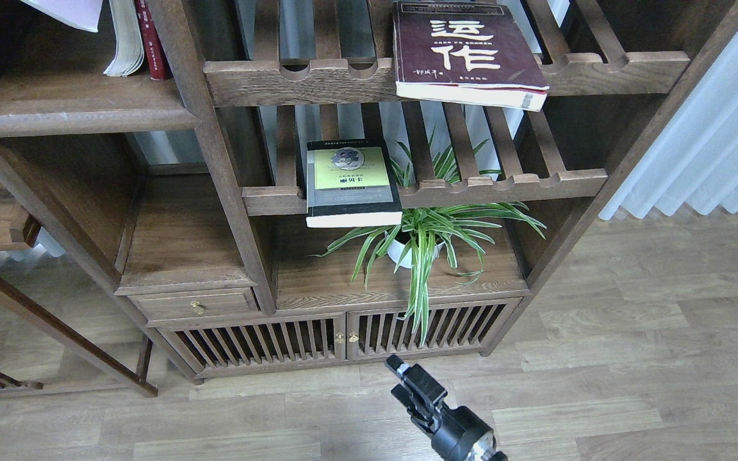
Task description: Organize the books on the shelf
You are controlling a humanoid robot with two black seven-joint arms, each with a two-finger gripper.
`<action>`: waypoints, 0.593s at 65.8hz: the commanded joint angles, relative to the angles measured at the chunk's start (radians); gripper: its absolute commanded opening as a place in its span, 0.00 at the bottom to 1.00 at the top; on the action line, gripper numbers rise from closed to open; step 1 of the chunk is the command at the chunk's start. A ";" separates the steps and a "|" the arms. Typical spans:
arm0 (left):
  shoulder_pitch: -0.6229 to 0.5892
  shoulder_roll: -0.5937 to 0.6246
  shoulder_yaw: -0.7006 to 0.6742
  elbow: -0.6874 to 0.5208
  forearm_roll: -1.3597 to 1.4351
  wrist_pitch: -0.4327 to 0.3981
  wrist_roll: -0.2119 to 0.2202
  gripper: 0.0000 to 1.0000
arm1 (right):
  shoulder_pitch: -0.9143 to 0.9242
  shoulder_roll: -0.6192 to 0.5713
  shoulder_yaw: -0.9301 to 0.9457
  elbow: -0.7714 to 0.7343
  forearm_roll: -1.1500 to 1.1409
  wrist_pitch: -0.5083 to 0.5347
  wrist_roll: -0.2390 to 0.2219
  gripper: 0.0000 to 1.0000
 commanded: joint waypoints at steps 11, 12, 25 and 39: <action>-0.030 -0.077 -0.007 0.042 0.120 0.000 -0.143 0.07 | 0.094 0.000 0.057 0.093 0.065 0.000 0.134 1.00; -0.028 -0.081 -0.009 0.042 0.120 0.000 -0.150 0.07 | 0.096 0.000 0.061 0.095 0.066 0.000 0.135 1.00; -0.019 -0.085 -0.003 0.051 0.123 0.000 -0.184 0.08 | 0.102 0.000 0.114 0.110 0.082 0.000 0.138 1.00; -0.022 -0.110 -0.003 0.062 0.190 0.000 -0.278 0.08 | 0.120 0.000 0.121 0.153 0.125 0.000 0.167 1.00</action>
